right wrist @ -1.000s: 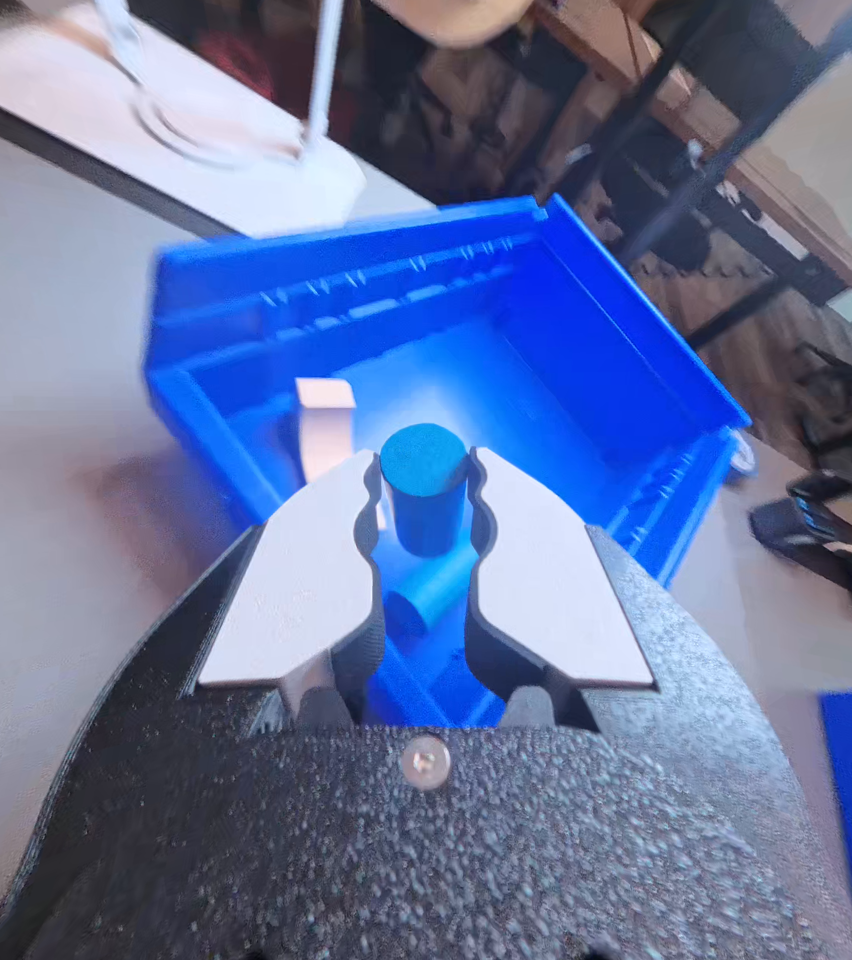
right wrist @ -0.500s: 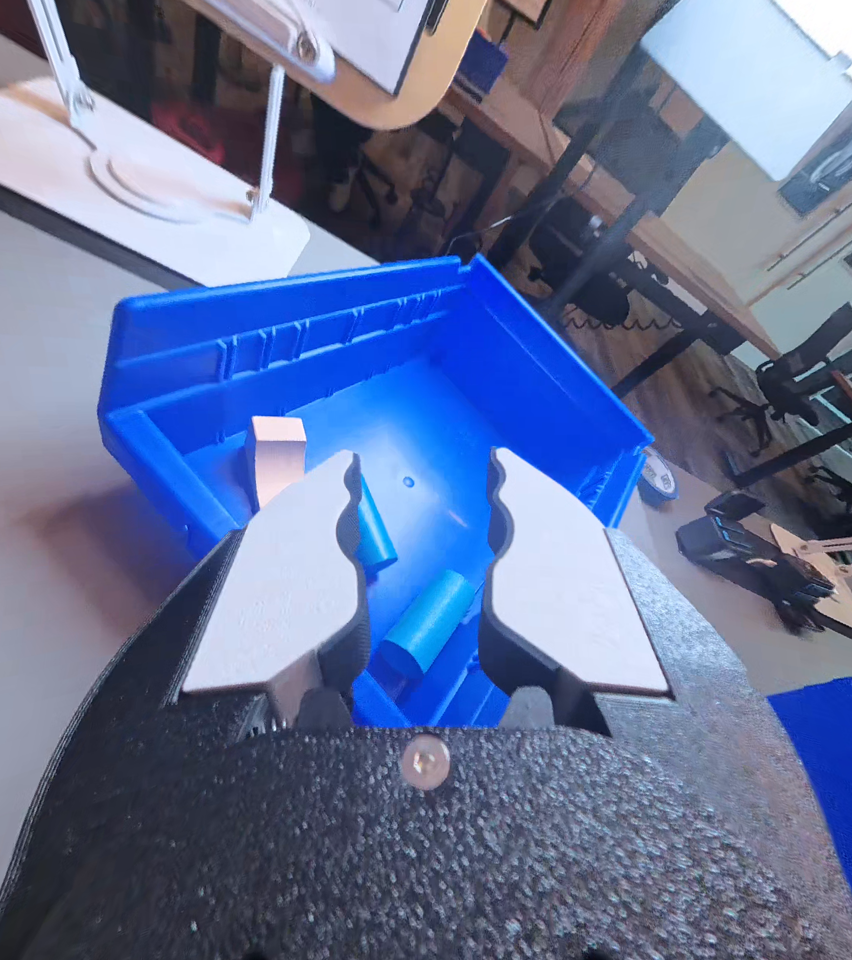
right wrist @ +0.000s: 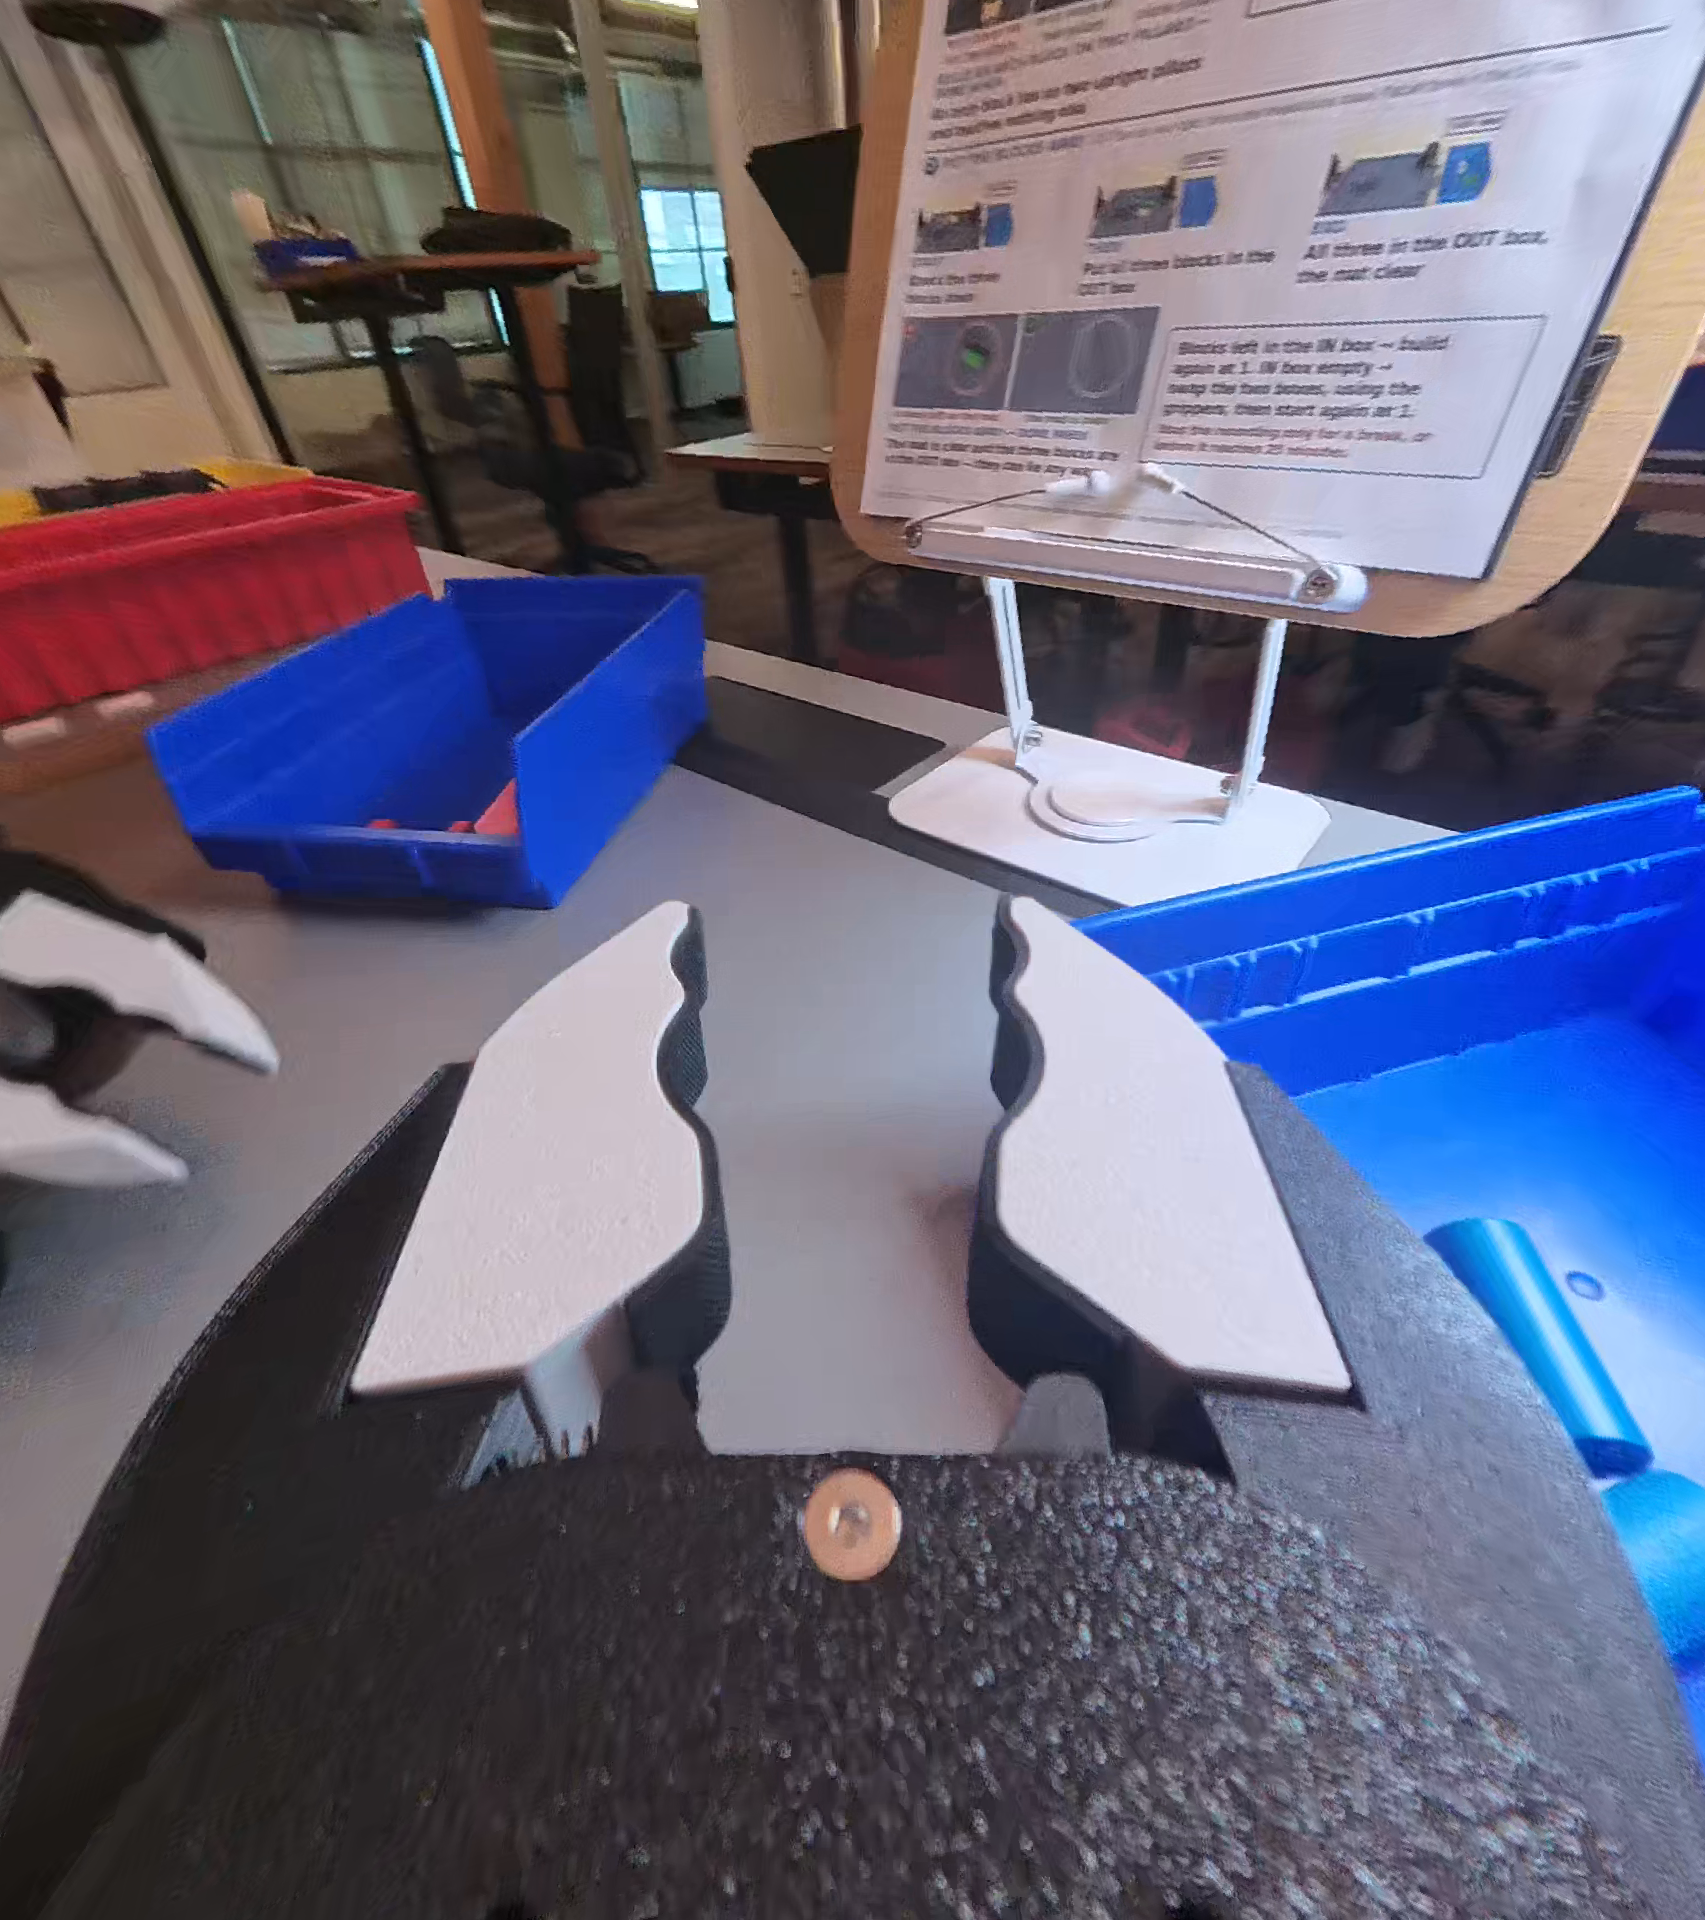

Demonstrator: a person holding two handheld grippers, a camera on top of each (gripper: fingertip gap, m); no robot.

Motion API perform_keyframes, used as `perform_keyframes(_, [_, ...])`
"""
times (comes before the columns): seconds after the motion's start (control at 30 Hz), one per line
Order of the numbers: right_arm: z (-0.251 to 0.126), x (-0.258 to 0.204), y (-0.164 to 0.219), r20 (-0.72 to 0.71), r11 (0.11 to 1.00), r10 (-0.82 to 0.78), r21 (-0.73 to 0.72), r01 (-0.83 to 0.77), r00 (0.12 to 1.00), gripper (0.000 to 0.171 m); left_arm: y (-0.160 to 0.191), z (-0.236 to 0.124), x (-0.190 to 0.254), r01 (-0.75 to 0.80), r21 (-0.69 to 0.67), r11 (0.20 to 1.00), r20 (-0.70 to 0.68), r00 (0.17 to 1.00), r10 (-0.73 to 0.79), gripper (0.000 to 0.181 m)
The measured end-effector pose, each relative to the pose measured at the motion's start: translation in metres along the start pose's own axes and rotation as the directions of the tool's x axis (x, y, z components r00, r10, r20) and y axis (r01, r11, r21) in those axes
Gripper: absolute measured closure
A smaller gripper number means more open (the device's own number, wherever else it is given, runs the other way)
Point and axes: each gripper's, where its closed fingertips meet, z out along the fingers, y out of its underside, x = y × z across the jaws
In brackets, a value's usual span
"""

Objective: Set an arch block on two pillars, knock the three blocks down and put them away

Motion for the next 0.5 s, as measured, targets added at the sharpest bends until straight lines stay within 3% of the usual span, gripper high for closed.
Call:
perform_keyframes(0.2, [0.005,-0.013,0.018,0.046,0.998,-0.023,-0.057,0.025,0.999,0.119,-0.020,-0.095,-0.139,0.183,0.101,0.978,0.357,0.911,-0.208,0.146])
perform_keyframes(0.27, [0.008,-0.016,0.024,0.061,0.996,-0.023,-0.084,0.028,0.998,0.121,-0.013,-0.123,-0.175,0.269,0.082,0.960,0.395,0.875,-0.279,0.145])
perform_keyframes(0.37, [0.011,-0.023,0.034,0.092,0.990,-0.048,-0.128,0.059,0.995,0.123,0.018,-0.136,-0.206,0.401,-0.096,0.911,0.358,0.868,-0.344,0.145])
perform_keyframes(0.5, [0.015,-0.033,0.047,0.126,0.973,-0.123,-0.179,0.145,0.984,0.125,0.079,-0.132,-0.214,0.489,-0.459,0.742,0.269,0.872,-0.408,0.145])
